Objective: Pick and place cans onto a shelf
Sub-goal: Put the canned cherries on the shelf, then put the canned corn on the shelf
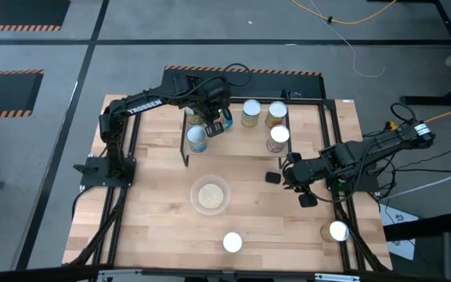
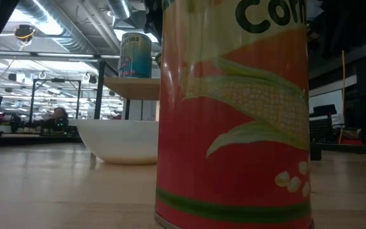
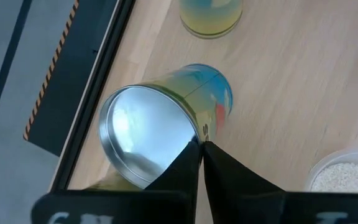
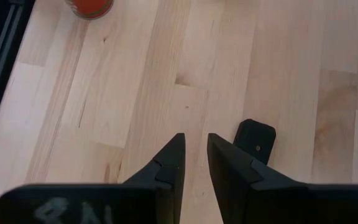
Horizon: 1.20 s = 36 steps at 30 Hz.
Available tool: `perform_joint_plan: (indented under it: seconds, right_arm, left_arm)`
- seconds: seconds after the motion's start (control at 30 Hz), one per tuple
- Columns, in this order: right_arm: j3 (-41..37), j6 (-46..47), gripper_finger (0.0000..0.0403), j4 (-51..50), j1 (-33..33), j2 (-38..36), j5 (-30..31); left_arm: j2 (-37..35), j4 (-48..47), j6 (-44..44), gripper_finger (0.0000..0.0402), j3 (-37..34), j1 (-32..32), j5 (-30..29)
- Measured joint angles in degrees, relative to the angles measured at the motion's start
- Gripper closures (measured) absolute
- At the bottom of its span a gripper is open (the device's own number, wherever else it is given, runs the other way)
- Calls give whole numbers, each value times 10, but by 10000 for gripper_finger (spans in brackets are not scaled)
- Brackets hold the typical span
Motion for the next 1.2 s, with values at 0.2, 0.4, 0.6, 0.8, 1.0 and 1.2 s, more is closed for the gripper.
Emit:
perform_joint_plan:
  seconds: [0.2, 0.4, 0.6, 0.8, 1.0, 1.2]
  right_arm:
    - [0, 0, 329, 0, 0, 0, 0]
    - [0, 0, 329, 0, 0, 0, 0]
    - [0, 0, 329, 0, 0, 0, 0]
    - [0, 0, 329, 0, 0, 0, 0]
    - [0, 0, 329, 0, 0, 0, 0]
    - [0, 0, 329, 0, 0, 0, 0]
  left_arm:
    - [0, 2, 0, 389, 0, 0, 0]
    - [0, 13, 0, 392, 0, 0, 0]
    - [0, 32, 0, 378, 0, 0, 0]
    - [0, 34, 0, 376, 0, -1, 0]
    - [0, 34, 0, 384, 0, -4, 0]
    - [0, 35, 0, 387, 0, -4, 0]
